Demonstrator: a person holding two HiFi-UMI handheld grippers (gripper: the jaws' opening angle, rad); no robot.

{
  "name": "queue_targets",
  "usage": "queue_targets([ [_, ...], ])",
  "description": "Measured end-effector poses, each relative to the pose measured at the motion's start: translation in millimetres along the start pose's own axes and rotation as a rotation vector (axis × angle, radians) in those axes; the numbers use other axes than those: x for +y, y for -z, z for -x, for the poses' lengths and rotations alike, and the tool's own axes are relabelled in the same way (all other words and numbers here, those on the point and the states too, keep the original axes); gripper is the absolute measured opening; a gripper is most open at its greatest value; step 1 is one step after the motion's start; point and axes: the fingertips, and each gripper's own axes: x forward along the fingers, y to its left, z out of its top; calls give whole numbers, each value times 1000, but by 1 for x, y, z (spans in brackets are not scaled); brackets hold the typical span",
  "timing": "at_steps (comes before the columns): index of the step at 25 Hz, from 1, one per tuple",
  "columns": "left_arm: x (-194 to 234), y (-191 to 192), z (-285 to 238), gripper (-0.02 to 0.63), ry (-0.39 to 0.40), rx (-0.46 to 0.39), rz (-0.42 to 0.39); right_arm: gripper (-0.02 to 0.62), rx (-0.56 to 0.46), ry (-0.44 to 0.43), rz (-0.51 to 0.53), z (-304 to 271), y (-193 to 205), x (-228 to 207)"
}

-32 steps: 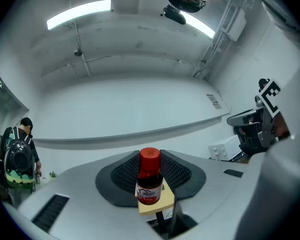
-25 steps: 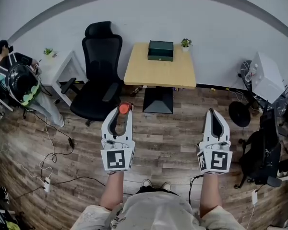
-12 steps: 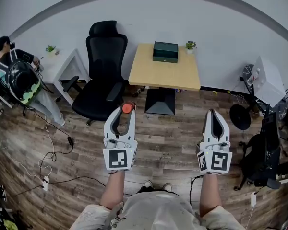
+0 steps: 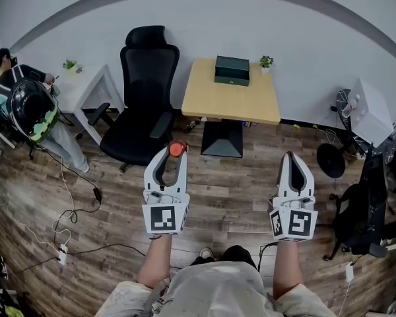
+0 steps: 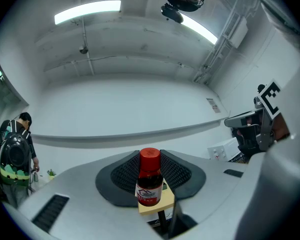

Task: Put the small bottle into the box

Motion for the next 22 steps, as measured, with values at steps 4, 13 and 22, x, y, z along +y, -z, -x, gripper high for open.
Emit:
queue_targets([
  [4,9,-1,-6,130,-7,-12,10,17,7,8,3,-6,3,4],
  [13,13,18,-42,130,5,-11,6,17,15,2,-13,-44,26,-1],
  [22,6,32,-108,130,22,-14,-5,17,10,22,-59,-96,53,-37],
])
